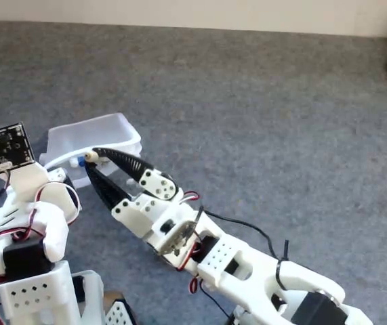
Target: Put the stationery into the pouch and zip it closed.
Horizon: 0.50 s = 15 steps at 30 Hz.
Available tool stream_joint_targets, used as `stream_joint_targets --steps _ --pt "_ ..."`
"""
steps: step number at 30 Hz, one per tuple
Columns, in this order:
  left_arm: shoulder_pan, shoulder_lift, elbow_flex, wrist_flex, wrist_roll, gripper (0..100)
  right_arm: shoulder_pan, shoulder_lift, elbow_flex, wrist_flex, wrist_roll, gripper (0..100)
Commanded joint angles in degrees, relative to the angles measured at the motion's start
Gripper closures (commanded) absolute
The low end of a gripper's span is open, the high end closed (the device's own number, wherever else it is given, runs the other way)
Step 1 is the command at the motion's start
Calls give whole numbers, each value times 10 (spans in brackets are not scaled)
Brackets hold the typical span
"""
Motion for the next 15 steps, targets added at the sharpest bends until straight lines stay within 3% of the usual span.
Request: stream_joint_targets --steps 1,4,9,15 --pt "12 3 -7 -14 -6 986 -11 1 -3 -10 28 989" --pt "12 3 -7 -14 -6 986 -13 1 12 -10 45 981" --pt "12 3 -7 -14 -6 986 -21 1 19 -10 47 854" --pt "12 3 -7 -14 -6 986 -21 -4 38 -10 48 846"
